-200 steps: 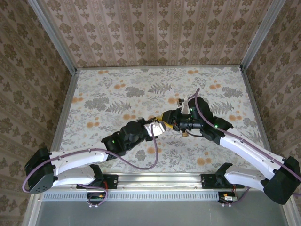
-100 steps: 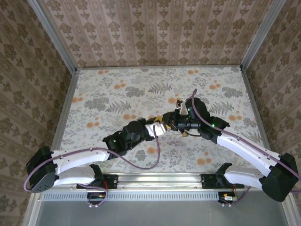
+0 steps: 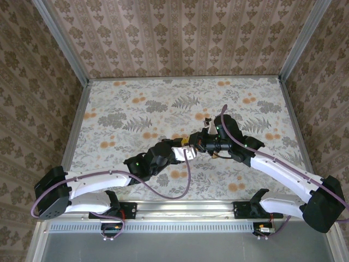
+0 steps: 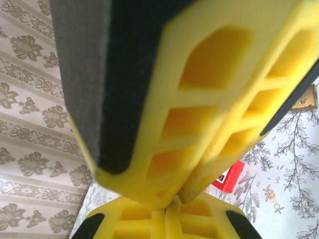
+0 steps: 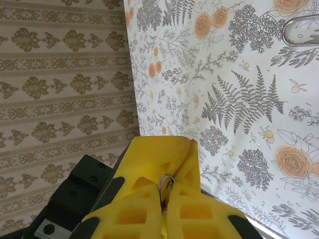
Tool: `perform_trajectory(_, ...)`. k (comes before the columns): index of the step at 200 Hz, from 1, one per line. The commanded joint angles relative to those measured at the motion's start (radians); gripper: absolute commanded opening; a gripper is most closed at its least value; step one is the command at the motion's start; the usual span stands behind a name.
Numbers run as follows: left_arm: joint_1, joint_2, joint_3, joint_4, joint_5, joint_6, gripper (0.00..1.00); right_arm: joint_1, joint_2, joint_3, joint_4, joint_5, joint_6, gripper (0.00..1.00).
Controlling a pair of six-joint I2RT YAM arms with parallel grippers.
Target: Unlock with the key
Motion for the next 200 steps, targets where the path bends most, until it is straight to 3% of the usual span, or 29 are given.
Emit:
perform_trajectory(1,-0.022,-0.007,-0.002,0.1,-0.02,0.039,0.0,0.006,-0.017,-0.016,0.028,-0.033,0.022,0.05)
perform_trajectory(22,-0.037,-0.016,-0.051,0.231,-0.062,0.096,0.0,0.002,-0.013,-0.02,0.031,-0.046,0.009,0.07)
perform_trajectory(54,-0.062,-0.003,-0.111,0.469,-0.135,0.227,0.0,-0.048,-0.042,0.009,-0.034,-0.051,-0.083,0.38)
perform_trajectory(94,-0.095,0.022,-0.131,0.721,-0.238,0.448,0.0,-0.224,-0.136,0.082,-0.099,-0.084,-0.194,0.53)
perform_trajectory(127,-0.122,0.166,-0.104,1.0,-0.278,0.785,0.0,-0.269,-0.152,0.152,-0.129,-0.104,-0.4,0.51)
perform_trajectory(140,-0.122,0.222,-0.075,1.016,-0.29,0.92,0.0,-0.269,-0.152,0.141,-0.079,-0.155,-0.46,0.48)
perform_trajectory(163,-0.122,0.215,-0.063,1.015,-0.265,0.941,0.0,-0.269,-0.149,0.122,-0.032,-0.218,-0.543,0.42)
perform_trajectory(200,-0.128,0.225,-0.057,1.019,-0.261,1.111,0.0,-0.271,-0.142,0.104,-0.026,-0.237,-0.582,0.31)
